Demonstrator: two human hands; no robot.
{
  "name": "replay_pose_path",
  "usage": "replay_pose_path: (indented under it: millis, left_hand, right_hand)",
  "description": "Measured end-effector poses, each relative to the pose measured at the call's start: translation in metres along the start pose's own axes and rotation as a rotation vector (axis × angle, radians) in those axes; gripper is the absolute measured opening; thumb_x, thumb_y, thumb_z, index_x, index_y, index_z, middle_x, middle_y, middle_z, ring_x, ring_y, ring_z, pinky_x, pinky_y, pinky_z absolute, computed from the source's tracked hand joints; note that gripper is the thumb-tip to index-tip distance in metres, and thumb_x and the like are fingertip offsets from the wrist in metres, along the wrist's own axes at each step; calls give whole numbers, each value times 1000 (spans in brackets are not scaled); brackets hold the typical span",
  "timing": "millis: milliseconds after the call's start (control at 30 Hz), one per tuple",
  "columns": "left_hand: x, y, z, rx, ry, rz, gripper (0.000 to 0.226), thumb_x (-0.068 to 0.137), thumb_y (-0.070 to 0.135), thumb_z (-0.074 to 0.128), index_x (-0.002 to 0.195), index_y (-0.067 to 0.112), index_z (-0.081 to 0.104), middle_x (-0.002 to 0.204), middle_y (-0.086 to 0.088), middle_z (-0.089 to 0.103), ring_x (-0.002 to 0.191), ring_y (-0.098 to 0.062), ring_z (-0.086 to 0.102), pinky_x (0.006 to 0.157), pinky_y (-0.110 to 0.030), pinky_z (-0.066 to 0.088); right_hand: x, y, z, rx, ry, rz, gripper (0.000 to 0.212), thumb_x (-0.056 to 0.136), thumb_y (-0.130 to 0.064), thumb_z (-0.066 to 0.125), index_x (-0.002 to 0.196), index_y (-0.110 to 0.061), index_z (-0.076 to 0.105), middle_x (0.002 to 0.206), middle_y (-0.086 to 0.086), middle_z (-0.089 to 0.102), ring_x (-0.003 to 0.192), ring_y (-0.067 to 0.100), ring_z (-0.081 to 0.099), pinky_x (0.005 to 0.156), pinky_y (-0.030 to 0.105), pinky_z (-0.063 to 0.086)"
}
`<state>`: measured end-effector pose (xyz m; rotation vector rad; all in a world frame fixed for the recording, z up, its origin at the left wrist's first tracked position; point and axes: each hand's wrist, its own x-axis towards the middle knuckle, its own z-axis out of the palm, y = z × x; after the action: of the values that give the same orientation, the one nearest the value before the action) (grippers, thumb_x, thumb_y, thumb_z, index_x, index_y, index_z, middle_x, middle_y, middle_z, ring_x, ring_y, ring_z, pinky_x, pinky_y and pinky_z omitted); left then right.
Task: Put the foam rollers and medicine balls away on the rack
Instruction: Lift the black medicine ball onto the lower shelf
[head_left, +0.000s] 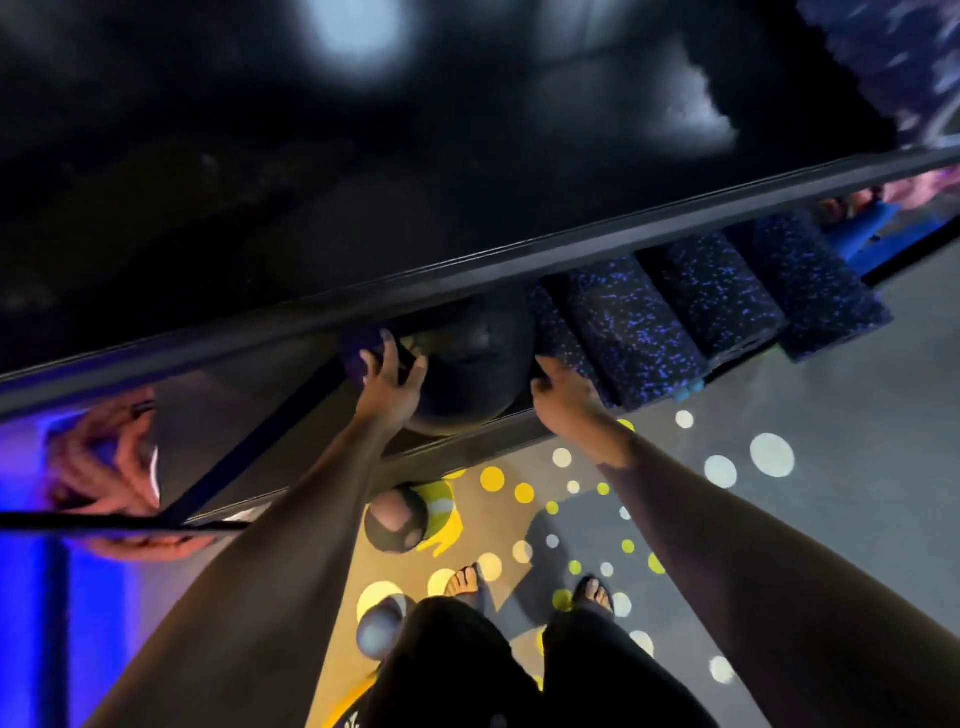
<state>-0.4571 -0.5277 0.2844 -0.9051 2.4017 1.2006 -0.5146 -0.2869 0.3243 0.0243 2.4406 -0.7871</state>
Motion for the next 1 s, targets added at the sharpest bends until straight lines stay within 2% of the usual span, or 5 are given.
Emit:
replay_pose_path:
  millis: [233,433,733,900,1000]
  left_hand:
    - [3,25,35,276,111,131,89,92,25,50,157,45,-7,170,-9,-7,152,-46,-10,116,-74,6]
    - [-17,36,72,266,73,196,97,89,22,57,161,30,-8,167,-21,-10,154,-38,-11,118,-68,15]
    - [-22,28,62,239,-11,202,102,87,10,58,159,40,-8,169,-9,-15,156,-25,-12,120,-63,22]
    - [-38,26,49,-60,117,131,76,94,12,51,159,38,21,160,-3,37,139,-25,48,114,-41,42]
    - [-71,8,64,-460,296,26,67,89,28,58,153,38,39,138,9,61,122,-7,59,111,-38,47]
  right_hand:
    - [14,-9,9,-60,59,-51,67,100,-35,51,160,-29,22,151,17,48,131,39,53,106,44,45]
    - [40,-12,16,-157,-1,-326,93,91,-39,69,161,-31,10,170,0,9,152,24,26,119,40,34]
    - [56,-5,21,-312,-107,-337,94,95,-31,66,161,-35,-2,169,-2,-12,157,23,3,123,45,26]
    - [55,-11,-15,-457,-231,-343,91,97,-38,62,162,-28,-1,170,0,-7,155,28,15,123,45,26]
    - [28,1,-37,-375,-152,-321,82,100,-36,56,162,-27,4,167,7,21,143,35,41,112,41,40]
